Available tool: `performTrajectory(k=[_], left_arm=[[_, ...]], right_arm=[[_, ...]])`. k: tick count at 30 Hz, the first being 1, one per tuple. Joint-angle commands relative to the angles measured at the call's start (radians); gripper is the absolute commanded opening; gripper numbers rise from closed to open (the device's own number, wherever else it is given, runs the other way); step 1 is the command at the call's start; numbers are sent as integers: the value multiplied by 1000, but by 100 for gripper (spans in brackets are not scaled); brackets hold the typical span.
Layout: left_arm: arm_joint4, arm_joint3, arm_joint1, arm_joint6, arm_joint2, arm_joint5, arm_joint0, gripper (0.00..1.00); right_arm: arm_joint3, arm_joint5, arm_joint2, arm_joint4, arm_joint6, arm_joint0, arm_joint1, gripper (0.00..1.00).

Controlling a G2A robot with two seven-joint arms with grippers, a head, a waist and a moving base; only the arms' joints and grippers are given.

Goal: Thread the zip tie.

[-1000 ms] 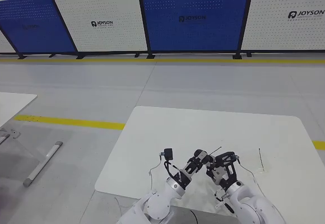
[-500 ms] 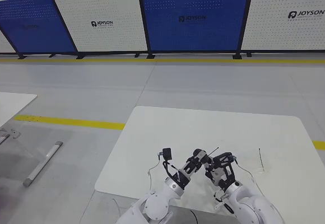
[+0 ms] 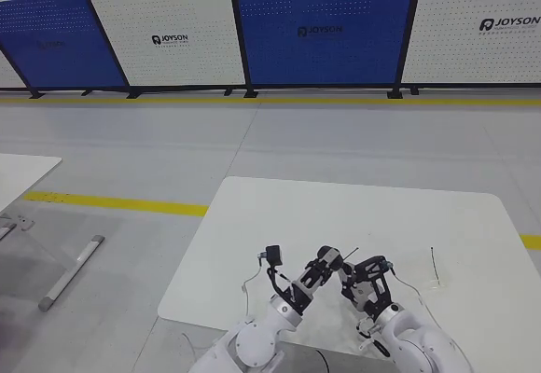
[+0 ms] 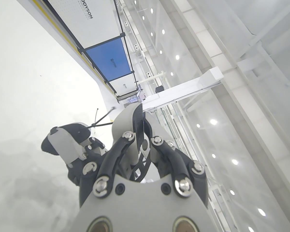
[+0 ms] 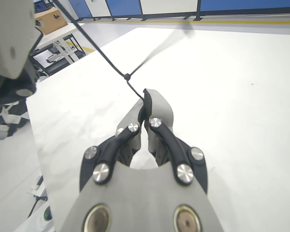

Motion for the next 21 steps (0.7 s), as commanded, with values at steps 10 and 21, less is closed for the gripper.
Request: performTrajectory(k=[10,21], left_arm=[[4,-36,7,-18,-19,0,23,0],[0,-79,14,-36,-37,0,47,0]], right_arm=[[20,13,-8,-9,-13,7,-3,0],[36,48,-19,-53,-29,18,-6,0]])
